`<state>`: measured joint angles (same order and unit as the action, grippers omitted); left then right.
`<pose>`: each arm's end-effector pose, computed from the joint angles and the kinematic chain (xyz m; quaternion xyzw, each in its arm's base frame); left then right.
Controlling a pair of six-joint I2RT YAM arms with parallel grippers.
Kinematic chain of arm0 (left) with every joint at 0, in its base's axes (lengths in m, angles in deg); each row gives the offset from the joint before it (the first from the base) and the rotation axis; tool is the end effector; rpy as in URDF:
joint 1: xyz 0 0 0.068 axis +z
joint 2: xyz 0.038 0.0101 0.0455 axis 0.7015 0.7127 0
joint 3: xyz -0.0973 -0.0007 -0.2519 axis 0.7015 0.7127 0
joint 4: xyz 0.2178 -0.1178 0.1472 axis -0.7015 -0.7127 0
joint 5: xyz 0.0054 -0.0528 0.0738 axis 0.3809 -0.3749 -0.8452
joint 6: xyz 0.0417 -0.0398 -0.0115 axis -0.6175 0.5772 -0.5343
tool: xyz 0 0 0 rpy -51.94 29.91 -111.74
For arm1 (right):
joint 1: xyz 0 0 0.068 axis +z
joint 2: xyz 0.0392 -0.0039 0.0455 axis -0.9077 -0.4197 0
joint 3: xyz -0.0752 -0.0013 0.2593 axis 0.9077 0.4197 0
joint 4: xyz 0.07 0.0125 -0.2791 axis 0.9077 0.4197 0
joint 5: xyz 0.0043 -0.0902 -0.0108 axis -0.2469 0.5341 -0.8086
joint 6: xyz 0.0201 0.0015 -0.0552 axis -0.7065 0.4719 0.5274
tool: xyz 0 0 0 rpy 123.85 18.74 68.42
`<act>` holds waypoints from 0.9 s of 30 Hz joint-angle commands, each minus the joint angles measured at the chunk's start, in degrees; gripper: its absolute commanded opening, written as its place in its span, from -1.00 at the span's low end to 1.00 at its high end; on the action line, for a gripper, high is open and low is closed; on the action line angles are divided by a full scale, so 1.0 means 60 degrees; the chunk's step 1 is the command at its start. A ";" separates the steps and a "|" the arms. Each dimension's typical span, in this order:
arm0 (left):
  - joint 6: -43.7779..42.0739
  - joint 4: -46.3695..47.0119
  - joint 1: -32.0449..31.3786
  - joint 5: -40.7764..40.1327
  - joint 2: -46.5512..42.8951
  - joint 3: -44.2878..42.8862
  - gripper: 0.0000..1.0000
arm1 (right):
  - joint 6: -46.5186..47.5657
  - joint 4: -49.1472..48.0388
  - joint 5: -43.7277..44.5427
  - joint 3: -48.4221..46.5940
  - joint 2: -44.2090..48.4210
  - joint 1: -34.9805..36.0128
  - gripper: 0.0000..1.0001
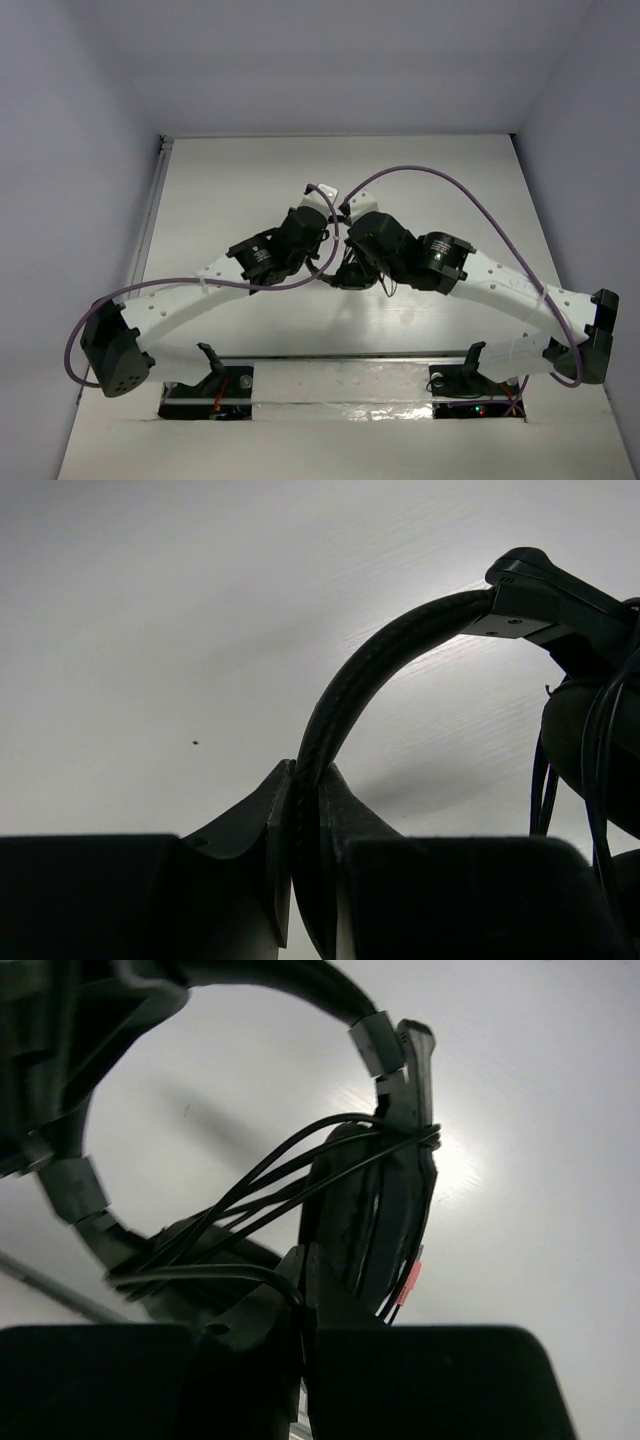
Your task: Wrap the headphones
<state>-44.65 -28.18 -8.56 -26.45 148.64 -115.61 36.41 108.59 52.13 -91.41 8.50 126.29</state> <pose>0.2111 -0.2481 0.3042 0.2054 0.8196 -0.0752 0.5295 0.1628 0.2566 0.3522 -0.2844 0.8578 0.0633 0.4234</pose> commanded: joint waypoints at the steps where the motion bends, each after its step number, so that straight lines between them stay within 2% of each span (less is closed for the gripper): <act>1: -0.0126 -0.0052 -0.0027 0.0779 -0.0778 0.0142 -1.00 | -0.0020 -0.0872 0.2138 -0.0132 0.0430 0.0056 -1.00; 5: -0.0067 0.0167 0.0208 0.1934 -0.1159 0.0172 -1.00 | 0.0007 -0.1938 0.2228 0.0263 0.0810 0.0056 -1.00; 14: -0.0536 -0.0242 0.0208 0.2113 -0.1379 0.0260 -1.00 | 0.1590 -0.3071 0.4470 0.0455 0.1076 0.0056 -0.93; 17: -0.0697 -0.0681 0.0208 0.1163 -0.1394 0.0187 -1.00 | 0.1810 -0.2939 0.4456 0.0484 0.0943 -0.0032 -0.87; 18: -0.0698 -0.1044 0.0208 0.0363 -0.1322 0.0056 -1.00 | 0.1708 -0.2562 0.4354 0.0397 0.0769 -0.0032 -0.83; 20: -0.0654 -0.1326 0.0208 -0.0418 -0.1277 -0.0149 -1.00 | 0.1299 -0.1858 0.4135 0.0134 0.0490 -0.0032 -0.83; 24: -0.0859 -0.1311 0.0208 -0.1413 -0.1306 -0.0326 -1.00 | 0.0773 -0.0978 0.3285 -0.0028 0.0343 -0.0032 -0.84; 27: -0.1048 -0.1196 0.0208 -0.1594 -0.1175 -0.0443 -1.00 | 0.0420 -0.0393 0.2495 -0.0262 0.0313 -0.0032 -0.89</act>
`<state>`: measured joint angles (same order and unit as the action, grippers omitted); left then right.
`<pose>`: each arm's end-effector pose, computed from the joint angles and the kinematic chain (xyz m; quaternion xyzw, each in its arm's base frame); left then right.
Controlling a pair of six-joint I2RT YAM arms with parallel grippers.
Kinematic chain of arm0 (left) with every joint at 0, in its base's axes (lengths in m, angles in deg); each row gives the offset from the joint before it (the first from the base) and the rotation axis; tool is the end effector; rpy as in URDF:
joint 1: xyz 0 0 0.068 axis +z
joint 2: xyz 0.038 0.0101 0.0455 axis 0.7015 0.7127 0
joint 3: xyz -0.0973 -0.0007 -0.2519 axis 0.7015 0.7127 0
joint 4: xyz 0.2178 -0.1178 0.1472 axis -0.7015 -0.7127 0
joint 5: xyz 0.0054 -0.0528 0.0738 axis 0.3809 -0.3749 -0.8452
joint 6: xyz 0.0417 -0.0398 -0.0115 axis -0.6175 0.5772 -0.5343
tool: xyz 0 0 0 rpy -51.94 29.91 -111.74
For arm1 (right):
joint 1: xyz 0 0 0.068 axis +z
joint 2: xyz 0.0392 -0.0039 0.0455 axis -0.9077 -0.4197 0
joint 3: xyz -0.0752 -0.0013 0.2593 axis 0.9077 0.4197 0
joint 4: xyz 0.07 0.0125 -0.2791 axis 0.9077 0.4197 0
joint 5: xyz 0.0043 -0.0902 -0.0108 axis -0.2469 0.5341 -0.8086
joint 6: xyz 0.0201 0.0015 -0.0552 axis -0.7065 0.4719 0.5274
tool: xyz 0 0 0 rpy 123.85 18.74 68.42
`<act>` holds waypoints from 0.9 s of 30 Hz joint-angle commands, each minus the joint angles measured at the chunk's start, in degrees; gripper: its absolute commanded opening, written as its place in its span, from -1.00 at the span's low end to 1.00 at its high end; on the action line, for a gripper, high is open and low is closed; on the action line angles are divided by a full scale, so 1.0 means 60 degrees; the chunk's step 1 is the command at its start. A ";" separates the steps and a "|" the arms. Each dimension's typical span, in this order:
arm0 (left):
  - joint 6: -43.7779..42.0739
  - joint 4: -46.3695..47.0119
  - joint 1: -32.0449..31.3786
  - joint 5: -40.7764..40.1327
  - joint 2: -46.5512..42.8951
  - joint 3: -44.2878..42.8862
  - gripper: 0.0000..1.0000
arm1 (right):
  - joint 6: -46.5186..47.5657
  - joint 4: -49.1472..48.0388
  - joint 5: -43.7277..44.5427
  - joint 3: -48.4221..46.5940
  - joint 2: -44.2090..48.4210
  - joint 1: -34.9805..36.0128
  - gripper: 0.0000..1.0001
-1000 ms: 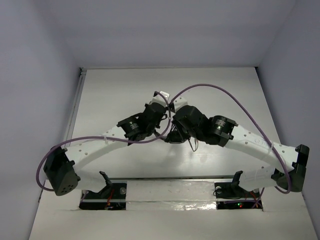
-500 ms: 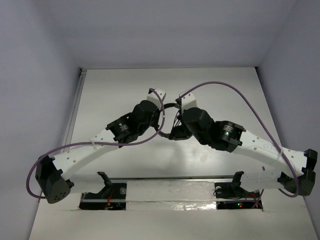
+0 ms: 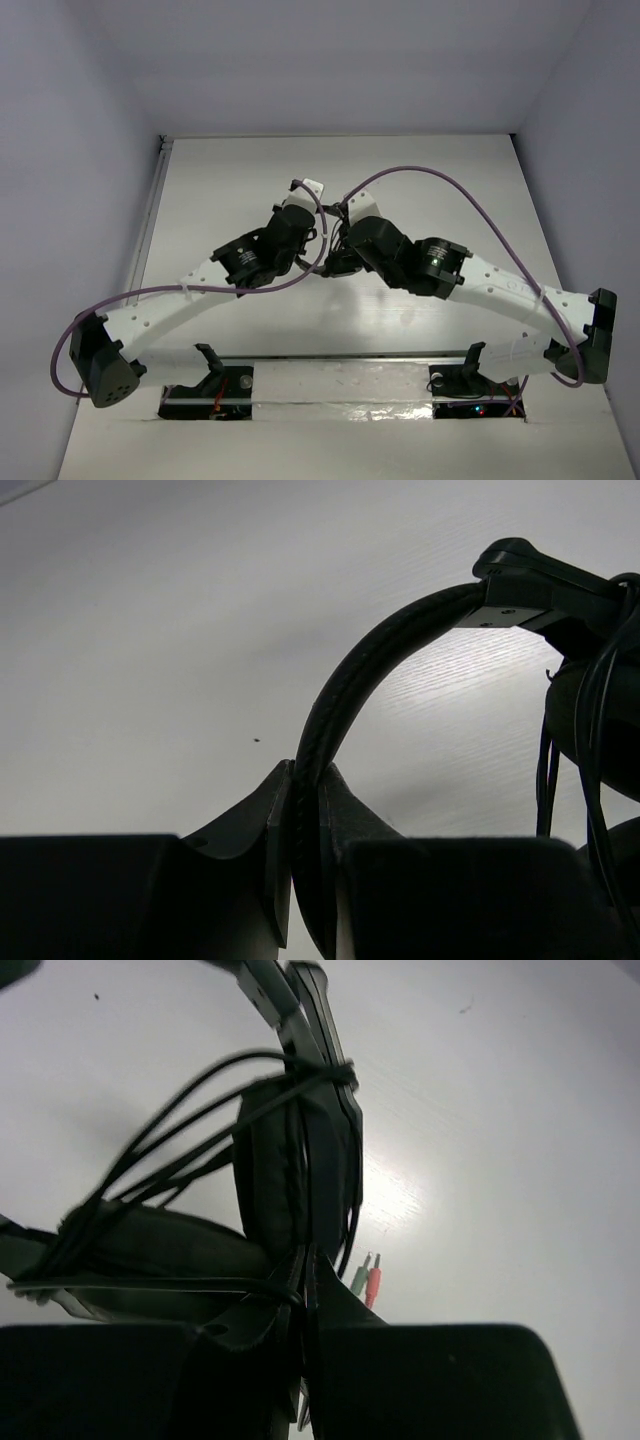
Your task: Wrap the headphones
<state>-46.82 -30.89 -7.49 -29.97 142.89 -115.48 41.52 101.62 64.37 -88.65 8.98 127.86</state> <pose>0.2027 -0.2238 0.3287 0.1865 0.8078 -0.0492 0.5570 0.1639 0.2599 0.3507 -0.2684 0.8254 -0.0085 0.4967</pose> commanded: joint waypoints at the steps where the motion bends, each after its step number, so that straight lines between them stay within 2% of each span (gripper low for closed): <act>1: -0.0746 -0.0699 0.0029 -0.0848 -0.0187 -0.0451 -1.00 | -0.0507 0.0845 0.0482 -0.0824 0.0262 -0.0294 -0.89; 5: -0.0923 -0.0449 0.0029 -0.0554 -0.0129 -0.0187 -1.00 | -0.0537 0.0934 0.0570 -0.0999 0.0495 -0.0294 -0.89; 8: -0.1184 -0.0173 -0.0262 0.0352 -0.0318 0.0032 -1.00 | 0.0076 -0.0074 0.1008 -0.0549 0.0759 -0.0294 -0.88; 9: -0.1274 -0.0084 -0.0351 0.0863 -0.0478 0.0120 -1.00 | 0.0311 -0.0338 0.1256 -0.0546 0.0688 -0.0294 -0.87; 11: -0.1304 -0.0156 -0.0453 0.1058 -0.0567 0.0121 -1.00 | 0.0531 -0.0646 0.2310 -0.0561 0.0527 -0.0294 -0.87; 15: -0.1333 -0.0273 -0.0454 0.1454 -0.0919 0.0165 -1.00 | 0.1846 -0.2328 0.3615 -0.0137 0.0569 -0.0382 -0.84; 18: -0.1318 -0.0201 -0.0542 0.1716 -0.0993 0.0223 -1.00 | 0.2244 -0.2988 0.3675 -0.0136 0.0716 -0.0558 -0.78; 21: -0.1347 -0.0114 -0.0542 0.2227 -0.1007 0.0253 -1.00 | 0.2772 -0.3634 0.3618 -0.0034 0.0863 -0.0675 -0.59; 23: -0.1420 -0.0084 -0.0542 0.2682 -0.1066 0.0224 -1.00 | 0.2862 -0.3710 0.2989 -0.0004 0.0819 -0.0792 -0.50; 26: -0.1494 -0.0303 -0.0542 0.3064 -0.1066 0.0019 -1.00 | 0.2672 -0.2936 0.1949 -0.0209 0.0600 -0.0880 -0.50; 27: -0.1494 -0.0318 -0.0542 0.3283 -0.1124 -0.0011 -1.00 | 0.2628 -0.2441 0.1585 -0.0224 0.0628 -0.0880 -0.41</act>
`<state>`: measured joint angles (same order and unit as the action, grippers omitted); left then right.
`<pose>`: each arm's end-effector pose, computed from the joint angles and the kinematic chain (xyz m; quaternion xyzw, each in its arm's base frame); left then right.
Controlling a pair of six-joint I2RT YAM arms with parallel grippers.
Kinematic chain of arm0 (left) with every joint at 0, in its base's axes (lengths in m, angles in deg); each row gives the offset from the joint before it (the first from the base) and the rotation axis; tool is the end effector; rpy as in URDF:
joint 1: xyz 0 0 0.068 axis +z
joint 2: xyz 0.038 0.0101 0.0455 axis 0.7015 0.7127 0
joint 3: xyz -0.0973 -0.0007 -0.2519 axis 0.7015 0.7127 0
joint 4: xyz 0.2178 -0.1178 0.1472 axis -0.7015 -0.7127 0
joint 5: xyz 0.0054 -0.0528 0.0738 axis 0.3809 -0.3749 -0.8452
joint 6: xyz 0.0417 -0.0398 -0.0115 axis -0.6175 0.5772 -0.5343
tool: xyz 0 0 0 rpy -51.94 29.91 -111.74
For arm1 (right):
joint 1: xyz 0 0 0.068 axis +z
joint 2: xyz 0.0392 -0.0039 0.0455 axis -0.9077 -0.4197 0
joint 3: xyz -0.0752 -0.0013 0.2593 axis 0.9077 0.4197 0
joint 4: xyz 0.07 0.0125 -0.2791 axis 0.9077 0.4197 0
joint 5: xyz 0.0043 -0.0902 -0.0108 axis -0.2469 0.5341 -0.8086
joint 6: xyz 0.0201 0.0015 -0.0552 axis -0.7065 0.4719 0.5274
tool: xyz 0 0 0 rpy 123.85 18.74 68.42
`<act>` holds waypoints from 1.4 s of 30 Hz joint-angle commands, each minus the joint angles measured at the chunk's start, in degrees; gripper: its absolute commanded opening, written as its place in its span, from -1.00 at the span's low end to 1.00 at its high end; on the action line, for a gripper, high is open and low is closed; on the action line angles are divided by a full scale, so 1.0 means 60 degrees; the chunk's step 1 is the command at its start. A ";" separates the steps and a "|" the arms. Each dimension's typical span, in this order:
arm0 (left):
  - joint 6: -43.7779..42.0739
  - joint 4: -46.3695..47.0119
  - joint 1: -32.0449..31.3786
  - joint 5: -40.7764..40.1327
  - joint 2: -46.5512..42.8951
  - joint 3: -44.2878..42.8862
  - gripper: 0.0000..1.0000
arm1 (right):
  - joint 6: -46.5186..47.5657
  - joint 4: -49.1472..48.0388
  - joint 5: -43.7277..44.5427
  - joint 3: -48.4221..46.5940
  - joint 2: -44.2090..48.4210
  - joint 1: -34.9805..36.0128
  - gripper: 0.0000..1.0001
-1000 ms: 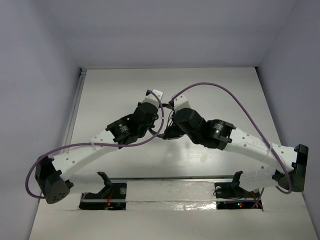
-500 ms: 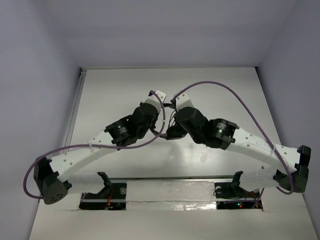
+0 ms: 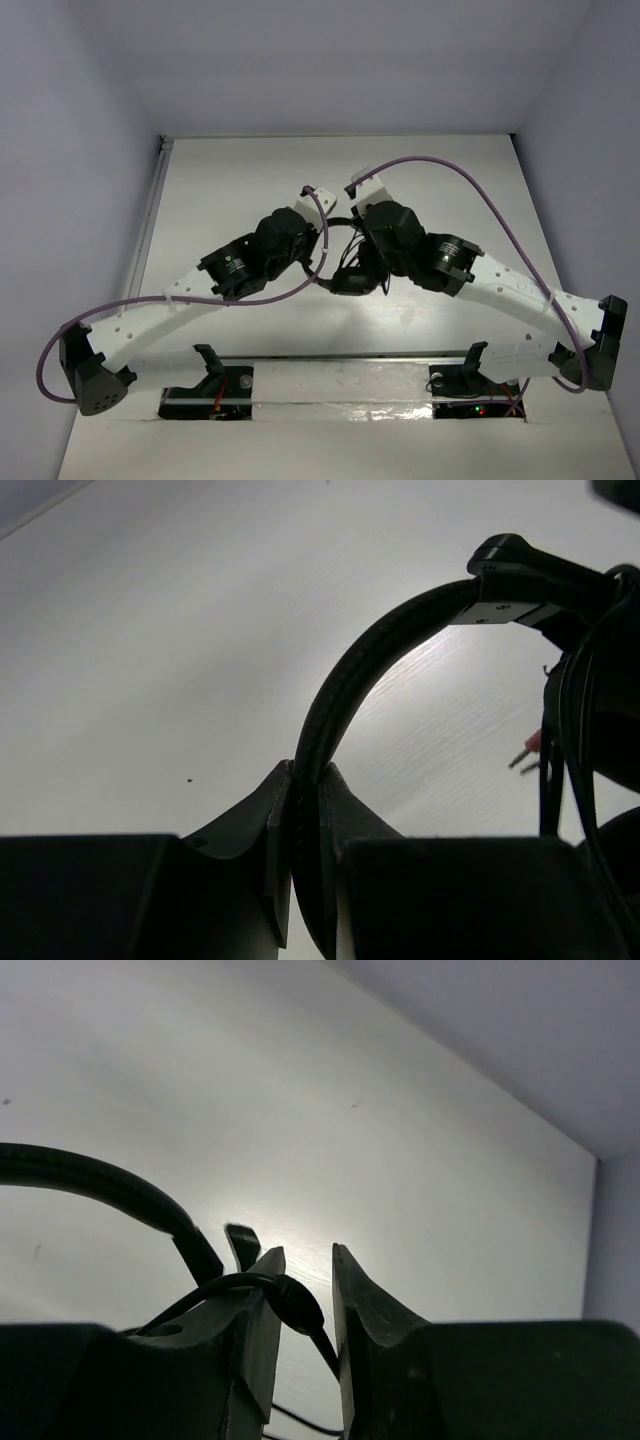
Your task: Wrap the headphones
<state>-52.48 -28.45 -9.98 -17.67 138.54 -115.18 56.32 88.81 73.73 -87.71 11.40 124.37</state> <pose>0.1792 -0.2275 0.3505 0.2809 0.7609 -0.1443 0.5668 0.1829 0.2453 0.3790 -0.2402 0.7676 -0.0887 0.5875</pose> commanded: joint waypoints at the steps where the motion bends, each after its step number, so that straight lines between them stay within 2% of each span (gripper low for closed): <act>1: -0.0536 -0.0697 -0.0127 0.1437 -0.0443 -0.0033 -1.00 | 0.0132 0.0119 -0.1428 -0.0439 0.0268 -0.0414 -0.37; 3: -0.0507 -0.0682 -0.0127 0.1890 -0.0516 -0.0004 -1.00 | 0.0030 0.0430 -0.1954 -0.0439 0.0414 -0.0547 -0.31; 4: -0.0492 -0.0624 -0.0127 0.2053 -0.0546 0.0011 -1.00 | -0.0014 0.0591 -0.2797 -0.0439 0.0443 -0.0721 -0.31; 7: -0.0419 -0.0550 -0.0127 0.2551 -0.0751 0.0026 -1.00 | -0.0087 0.0578 -0.3899 -0.0176 0.0634 -0.1073 -0.31; 10: -0.0287 -0.0608 -0.0127 0.2129 -0.1029 -0.0062 -1.00 | -0.0380 0.0257 -0.4342 0.0204 0.1014 -0.1162 -0.40; 14: -0.0331 -0.0506 0.0312 0.2770 -0.1527 -0.0340 -1.00 | -0.0761 -0.0958 -0.4869 0.1039 0.1965 -0.1409 -0.43; 18: -0.0433 -0.0564 0.0517 0.3558 -0.1776 -0.0924 -1.00 | -0.1403 -0.2215 -0.5879 0.1610 0.2479 -0.1835 -0.10; 23: -0.0433 -0.0419 0.0518 0.4177 -0.1777 -0.1292 -1.00 | -0.1889 -0.3375 -0.7256 0.2284 0.2334 -0.2422 -0.15; 27: -0.0433 -0.0243 0.0605 0.4528 -0.1776 -0.1293 -1.00 | -0.2182 -0.4253 -0.7624 0.2884 0.2114 -0.2524 -0.29; 29: -0.0433 -0.0111 0.0795 0.4763 -0.1747 -0.1220 -1.00 | -0.2255 -0.4575 -0.7480 0.3032 0.2026 -0.2627 -0.24; 30: -0.0462 -0.0082 0.0883 0.4953 -0.1704 -0.1147 -1.00 | -0.2285 -0.4607 -0.7406 0.3061 0.1939 -0.2627 -0.11; 32: -0.0463 0.0006 0.1060 0.4955 -0.1572 -0.1059 -1.00 | -0.2314 -0.4506 -0.7288 0.2902 0.1733 -0.2729 0.02; 33: -0.0419 -0.0023 0.1060 0.4520 -0.1281 -0.1058 -1.00 | -0.2314 -0.4389 -0.7317 0.2770 0.1689 -0.2729 0.10; 35: -0.0419 -0.0038 0.1249 0.4485 -0.0987 -0.1015 -1.00 | -0.2285 -0.3893 -0.7040 0.2171 0.1397 -0.2729 0.23; 36: -0.0433 0.0137 0.1381 0.4993 -0.0841 -0.0840 -1.00 | -0.2270 -0.3034 -0.6865 0.1820 0.1207 -0.2729 0.32; 38: -0.0433 0.0620 0.1790 0.5698 -0.0766 -0.0736 -1.00 | -0.2183 -0.2180 -0.6498 0.1016 0.0478 -0.2729 0.34; 39: -0.0419 0.0738 0.2416 0.6499 -0.0693 -0.0692 -1.00 | -0.2226 -0.1625 -0.6410 0.0895 0.0270 -0.2816 0.35; 42: -0.0331 0.1046 0.3341 0.7369 -0.0387 -0.0852 -1.00 | -0.2314 -0.1238 -0.6452 0.0922 -0.0215 -0.2817 0.34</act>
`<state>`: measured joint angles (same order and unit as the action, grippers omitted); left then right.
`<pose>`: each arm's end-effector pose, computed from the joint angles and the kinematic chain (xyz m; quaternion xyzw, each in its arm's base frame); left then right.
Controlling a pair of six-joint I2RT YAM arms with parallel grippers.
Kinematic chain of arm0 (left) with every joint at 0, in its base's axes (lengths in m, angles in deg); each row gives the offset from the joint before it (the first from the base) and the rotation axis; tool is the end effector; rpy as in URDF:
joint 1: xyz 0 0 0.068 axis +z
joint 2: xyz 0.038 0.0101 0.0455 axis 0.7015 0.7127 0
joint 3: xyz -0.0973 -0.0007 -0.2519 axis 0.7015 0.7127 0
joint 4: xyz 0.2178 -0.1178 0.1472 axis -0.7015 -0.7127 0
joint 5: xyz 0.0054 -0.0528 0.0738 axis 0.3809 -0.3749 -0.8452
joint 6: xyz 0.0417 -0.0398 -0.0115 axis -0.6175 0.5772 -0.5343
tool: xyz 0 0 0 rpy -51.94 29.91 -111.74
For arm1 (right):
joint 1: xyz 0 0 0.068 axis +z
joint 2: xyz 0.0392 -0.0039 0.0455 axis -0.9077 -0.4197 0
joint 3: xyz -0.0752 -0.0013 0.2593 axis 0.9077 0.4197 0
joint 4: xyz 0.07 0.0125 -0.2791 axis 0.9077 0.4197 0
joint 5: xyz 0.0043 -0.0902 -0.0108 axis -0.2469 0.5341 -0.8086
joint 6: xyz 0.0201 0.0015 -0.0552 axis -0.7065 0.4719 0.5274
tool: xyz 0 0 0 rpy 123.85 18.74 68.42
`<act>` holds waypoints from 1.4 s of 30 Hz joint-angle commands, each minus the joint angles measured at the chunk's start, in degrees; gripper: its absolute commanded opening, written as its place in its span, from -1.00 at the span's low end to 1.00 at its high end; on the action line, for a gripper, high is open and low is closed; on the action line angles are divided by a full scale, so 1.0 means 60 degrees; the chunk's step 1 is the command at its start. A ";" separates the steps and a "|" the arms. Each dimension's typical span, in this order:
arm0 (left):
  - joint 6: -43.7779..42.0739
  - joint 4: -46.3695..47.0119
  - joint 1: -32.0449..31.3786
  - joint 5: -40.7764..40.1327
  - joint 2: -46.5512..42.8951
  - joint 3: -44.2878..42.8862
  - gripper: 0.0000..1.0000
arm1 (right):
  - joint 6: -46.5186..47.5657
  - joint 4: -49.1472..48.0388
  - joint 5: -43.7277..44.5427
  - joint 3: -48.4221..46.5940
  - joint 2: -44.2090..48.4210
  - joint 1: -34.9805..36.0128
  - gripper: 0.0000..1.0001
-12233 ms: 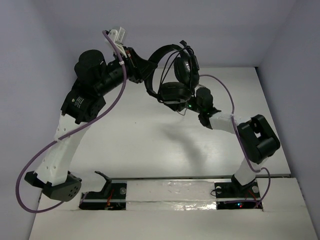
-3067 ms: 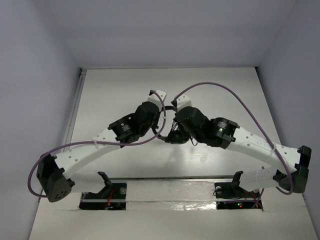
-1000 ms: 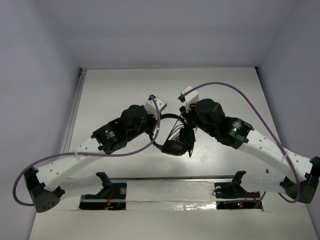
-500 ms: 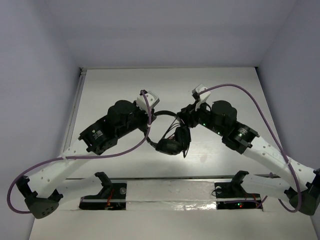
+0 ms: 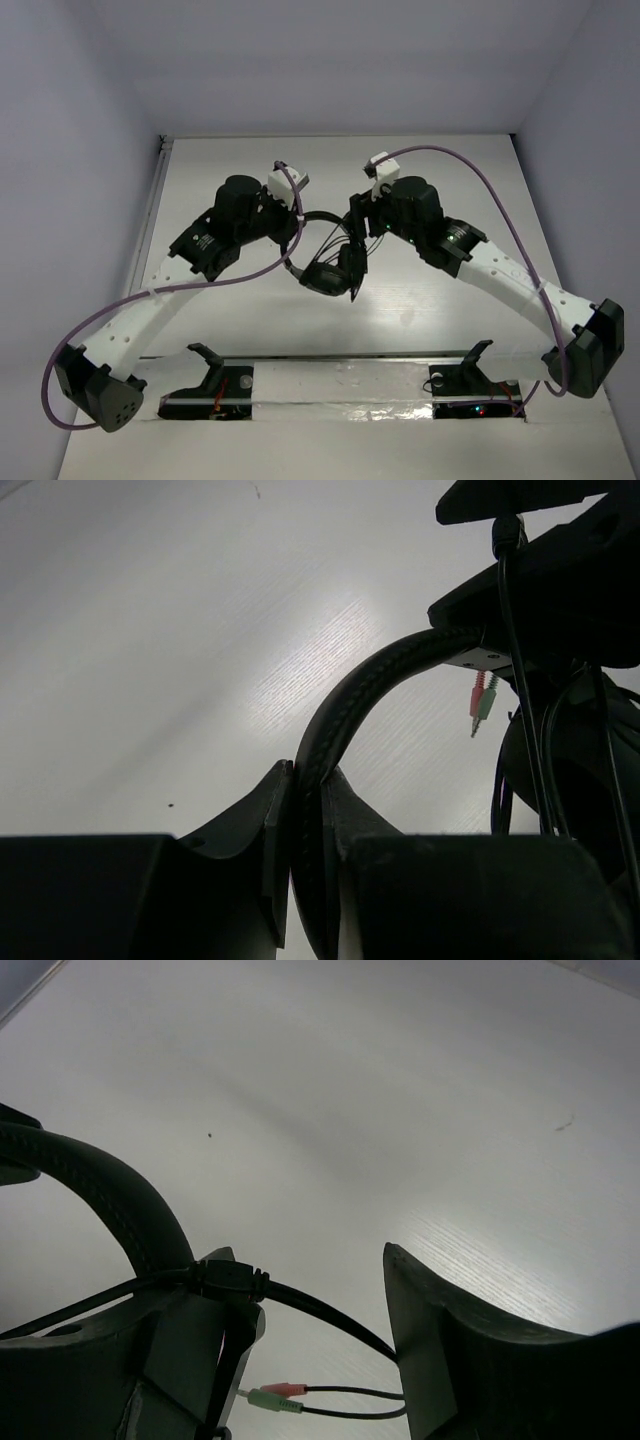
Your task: Wrap the headphones
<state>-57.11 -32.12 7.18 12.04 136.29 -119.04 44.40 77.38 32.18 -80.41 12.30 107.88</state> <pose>0.2155 -0.1746 0.3792 0.3354 0.7291 -0.2421 0.5453 0.2396 0.2150 0.3504 -0.2344 0.7880 0.1933 0.5354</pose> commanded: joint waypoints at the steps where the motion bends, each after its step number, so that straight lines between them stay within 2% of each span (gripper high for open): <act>1: 0.0456 0.1716 0.0645 0.2552 0.0077 -0.0223 -1.00 | -0.0387 0.0478 0.0487 -0.0149 -0.0350 -0.0157 0.34; 2: 0.0471 0.1732 0.0791 0.2669 0.0151 -0.0266 -1.00 | -0.0446 0.0259 0.0530 0.0012 -0.0292 -0.0274 0.33; 6: 0.0500 0.1746 0.1305 0.3050 0.0444 -0.0238 -1.00 | -0.0812 -0.0241 -0.0376 -0.0072 -0.0452 -0.1182 0.00; 9: 0.0442 0.1805 0.1393 0.3198 0.0503 -0.0047 -1.00 | -0.0987 -0.0562 -0.0904 -0.0235 -0.0642 -0.1826 -0.04; 12: 0.0456 0.1820 0.1393 0.3241 0.0503 0.0114 -1.00 | -0.1222 -0.0739 -0.1928 -0.0542 -0.0994 -0.2237 -0.34; 15: 0.0558 0.2053 0.1393 0.3504 0.0459 0.0217 -1.00 | -0.1252 -0.1133 -0.2076 -0.0543 -0.1301 -0.2238 -0.17; 16: 0.0588 0.2127 0.1393 0.3563 0.0517 0.0173 -1.00 | -0.1310 -0.1396 -0.2236 -0.0456 -0.1389 -0.2325 -0.17; 17: 0.0588 0.2113 0.1393 0.3665 0.0576 0.0100 -1.00 | -0.1354 -0.1689 -0.2832 -0.0237 -0.1492 -0.2326 -0.25; 18: 0.0559 0.2055 0.1393 0.3739 0.0707 0.0027 -1.00 | -0.1311 -0.1938 -0.3027 -0.0177 -0.1507 -0.2326 -0.69; 19: 0.0472 0.1764 0.1393 0.3580 0.0766 -0.0220 -1.00 | -0.1180 -0.1999 -0.3000 -0.0162 -0.1522 -0.2326 -0.85; 20: 0.0340 0.1602 0.1393 0.3288 0.0825 -0.0324 -1.00 | -0.1150 -0.1985 -0.2318 -0.0162 -0.1508 -0.2326 -0.91; 23: 0.0556 0.1906 0.1393 0.3577 0.0723 -0.0369 -1.00 | -0.0842 -0.1692 -0.1902 -0.0396 -0.1478 -0.2545 -0.79; 27: 0.0924 0.2303 0.1393 0.3564 0.0795 -0.0413 -1.00 | -0.0973 -0.1881 -0.2442 -0.0294 -0.1668 -0.2546 -0.75; 32: 0.1247 0.2230 0.1393 0.2934 0.0796 -0.0823 -1.00 | -0.1529 -0.3007 -0.3246 0.0861 -0.1596 -0.2546 -0.60; 36: 0.1379 0.2142 0.1393 0.2816 0.0913 -0.1116 -1.00 | -0.2422 -0.4983 -0.3323 0.2005 -0.1157 -0.2546 -0.05; 41: 0.1160 0.1850 0.1393 0.2365 0.1147 -0.1424 -1.00 | -0.2585 -0.4404 -0.2022 0.1627 -0.0907 -0.2546 0.19; 42: 0.1145 0.1747 0.1393 0.1956 0.1234 -0.1453 -1.00 | -0.2556 -0.3996 -0.1946 0.1379 -0.0791 -0.2546 0.30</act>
<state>-52.76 -26.85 15.92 22.22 145.12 -122.28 28.91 52.05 12.90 -69.77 5.83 93.98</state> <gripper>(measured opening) 0.124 0.627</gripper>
